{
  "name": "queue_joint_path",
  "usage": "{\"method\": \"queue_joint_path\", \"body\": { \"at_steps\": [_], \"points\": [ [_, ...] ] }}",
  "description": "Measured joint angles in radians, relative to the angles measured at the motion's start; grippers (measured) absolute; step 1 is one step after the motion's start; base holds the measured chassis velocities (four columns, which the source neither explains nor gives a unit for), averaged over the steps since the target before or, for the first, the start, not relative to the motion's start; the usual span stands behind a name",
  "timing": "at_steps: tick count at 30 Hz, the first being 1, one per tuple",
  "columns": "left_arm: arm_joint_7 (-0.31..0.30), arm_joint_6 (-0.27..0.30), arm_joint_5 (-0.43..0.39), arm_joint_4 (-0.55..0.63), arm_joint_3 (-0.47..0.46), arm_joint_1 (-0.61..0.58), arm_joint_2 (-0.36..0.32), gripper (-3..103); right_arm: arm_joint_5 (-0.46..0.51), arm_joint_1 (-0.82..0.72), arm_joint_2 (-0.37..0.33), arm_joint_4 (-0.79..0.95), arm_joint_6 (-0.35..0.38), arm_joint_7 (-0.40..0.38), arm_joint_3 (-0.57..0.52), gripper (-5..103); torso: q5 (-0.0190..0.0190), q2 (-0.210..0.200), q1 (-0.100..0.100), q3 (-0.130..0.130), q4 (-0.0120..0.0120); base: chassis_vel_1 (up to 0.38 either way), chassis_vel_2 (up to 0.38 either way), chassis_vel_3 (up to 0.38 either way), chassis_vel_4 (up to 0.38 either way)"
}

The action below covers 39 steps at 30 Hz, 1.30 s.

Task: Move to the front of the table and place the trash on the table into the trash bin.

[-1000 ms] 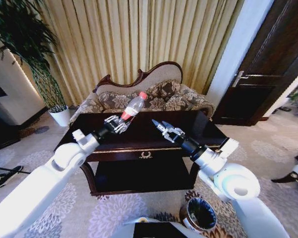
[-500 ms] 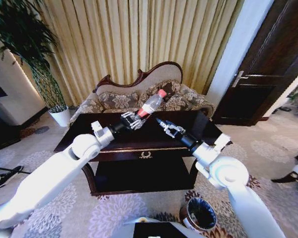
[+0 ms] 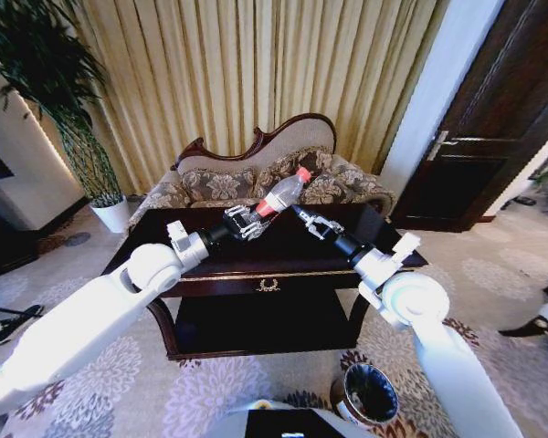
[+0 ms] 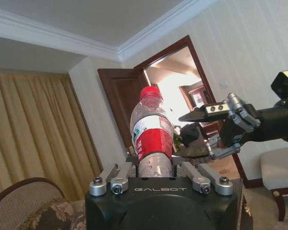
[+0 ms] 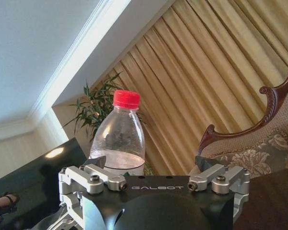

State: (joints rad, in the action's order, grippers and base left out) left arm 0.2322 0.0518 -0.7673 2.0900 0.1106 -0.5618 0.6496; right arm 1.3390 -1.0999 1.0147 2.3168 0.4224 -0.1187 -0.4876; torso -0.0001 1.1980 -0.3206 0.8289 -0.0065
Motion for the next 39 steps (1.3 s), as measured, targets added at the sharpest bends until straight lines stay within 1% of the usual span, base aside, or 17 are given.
{"method": "queue_joint_path", "body": {
  "at_steps": [7,10,15,21,23,24,27,28,30,31,34,36,38,39],
  "points": [
    [0.0,0.0,-0.007,0.016,-0.03,-0.015,-0.02,32,-0.008,-0.031,0.001,0.031,0.001,0.0,-0.017,100,0.0001,0.0,0.0,0.0,-0.0002,0.0,0.0,0.0,0.0],
    [-0.001,0.0,-0.009,0.032,-0.043,-0.032,-0.032,32,-0.008,-0.029,0.001,0.054,0.002,0.0,-0.014,100,0.0001,0.0,0.0,0.0,0.0001,0.0,0.0,0.0,0.0],
    [-0.002,0.0,-0.009,0.036,-0.043,-0.042,-0.032,32,-0.008,-0.028,-0.004,0.065,0.002,0.0,-0.012,100,0.0,0.0,0.0,0.0,0.0001,0.0,0.0,0.0,0.0],
    [-0.003,0.0,-0.01,0.03,0.007,-0.006,-0.02,32,-0.008,-0.03,-0.008,0.067,0.003,0.0,-0.012,100,0.0003,0.0,0.0,0.0,0.0,0.0,0.0,0.0,0.0],
    [-0.008,0.004,-0.013,0.026,0.048,0.028,-0.01,32,-0.008,-0.03,-0.009,0.064,0.003,0.0,-0.011,100,0.0001,0.0,0.0,0.0,-0.0002,0.0,0.0,0.0,0.0],
    [-0.008,0.004,-0.013,0.026,0.048,0.028,-0.01,32,-0.008,-0.03,-0.009,0.064,0.003,0.0,-0.011,100,0.0001,0.0,0.0,0.0,-0.0002,0.0,0.0,0.0,0.0],
    [-0.01,0.009,-0.021,0.019,0.118,0.084,-0.008,32,-0.01,-0.03,-0.006,0.055,0.004,0.0,-0.008,100,0.0003,0.0,0.0,0.0,0.0,0.0,0.0,0.0,0.0],
    [-0.01,0.009,-0.021,0.019,0.118,0.084,-0.008,32,-0.01,-0.03,-0.006,0.055,0.004,0.0,-0.008,100,0.0003,0.0,0.0,0.0,0.0,0.0,0.0,0.0,0.0],
    [-0.01,0.009,-0.026,0.01,0.162,0.121,-0.005,32,-0.012,-0.03,-0.004,0.055,0.004,0.0,-0.005,100,0.0003,0.0,0.0,0.0,0.0,0.0,0.0,0.0,0.0],
    [-0.01,0.009,-0.026,0.01,0.162,0.121,-0.005,32,-0.012,-0.03,-0.004,0.055,0.004,0.0,-0.005,100,0.0003,0.0,0.0,0.0,0.0,0.0,0.0,0.0,0.0],
    [-0.01,0.009,-0.032,-0.004,0.214,0.163,0.015,32,-0.03,-0.037,0.002,0.054,0.005,0.0,-0.001,100,0.0001,0.0,0.0,0.0,0.0,0.0,0.0,0.0,0.0],
    [-0.01,0.009,-0.033,-0.008,0.227,0.174,0.023,32,-0.033,-0.04,0.003,0.054,0.005,0.0,-0.001,100,0.0001,0.0,0.0,0.0,0.0,0.0,0.0,0.0,0.0],
    [-0.011,0.009,-0.035,-0.023,0.265,0.202,0.048,32,-0.044,-0.051,0.005,0.056,0.006,0.0,-0.002,100,0.0002,0.0,0.0,0.0,0.0,0.0,0.0,0.0,0.0],
    [-0.011,0.009,-0.035,-0.023,0.265,0.202,0.048,32,-0.044,-0.051,0.005,0.056,0.006,0.0,-0.002,100,0.0002,0.0,0.0,0.0,0.0,0.0,0.0,0.0,0.0]
  ]
}}
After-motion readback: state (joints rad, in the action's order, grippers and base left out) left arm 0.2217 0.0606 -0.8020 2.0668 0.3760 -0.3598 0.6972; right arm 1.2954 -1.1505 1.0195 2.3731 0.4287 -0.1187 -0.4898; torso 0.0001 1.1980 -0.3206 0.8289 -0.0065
